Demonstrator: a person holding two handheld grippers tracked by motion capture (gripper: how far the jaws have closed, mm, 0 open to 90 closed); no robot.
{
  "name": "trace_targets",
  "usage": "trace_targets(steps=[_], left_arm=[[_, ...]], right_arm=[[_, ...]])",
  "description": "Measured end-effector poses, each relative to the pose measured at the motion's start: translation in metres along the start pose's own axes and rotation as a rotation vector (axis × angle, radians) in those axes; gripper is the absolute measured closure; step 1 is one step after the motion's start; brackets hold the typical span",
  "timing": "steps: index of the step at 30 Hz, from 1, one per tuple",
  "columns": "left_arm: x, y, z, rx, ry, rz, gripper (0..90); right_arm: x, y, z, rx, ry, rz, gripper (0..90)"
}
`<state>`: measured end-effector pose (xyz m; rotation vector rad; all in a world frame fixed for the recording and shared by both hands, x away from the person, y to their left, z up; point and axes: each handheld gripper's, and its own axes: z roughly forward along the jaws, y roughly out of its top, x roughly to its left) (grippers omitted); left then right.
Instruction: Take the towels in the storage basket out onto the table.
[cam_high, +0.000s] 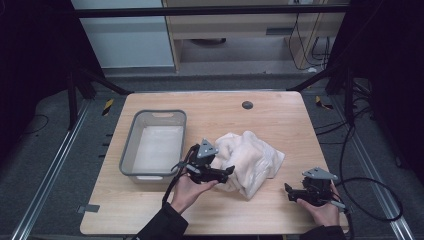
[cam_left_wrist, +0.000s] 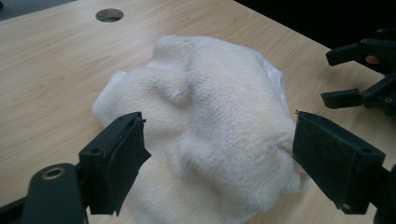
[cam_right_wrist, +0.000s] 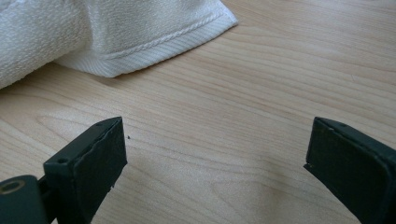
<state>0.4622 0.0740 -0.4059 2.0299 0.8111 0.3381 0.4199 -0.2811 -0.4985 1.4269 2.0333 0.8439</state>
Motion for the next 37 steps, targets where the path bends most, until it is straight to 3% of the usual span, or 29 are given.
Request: trace_targets(steps=[8,24,37], left_arm=[[0.016,-0.010,-0.027,-0.023,0.035,-0.016,17.2],[0.038,-0.031,-0.062,-0.047,0.097,-0.042,20.7],[0.065,-0.053,-0.105,-0.106,0.178,-0.107,27.0]], right_arm=[[0.000,0.000,0.000,0.000,-0.001,0.001,5.0],[0.000,0.000,0.000,0.002,-0.003,-0.001,4.9],[0.000,0.000,0.000,0.007,-0.005,-0.004,4.9]])
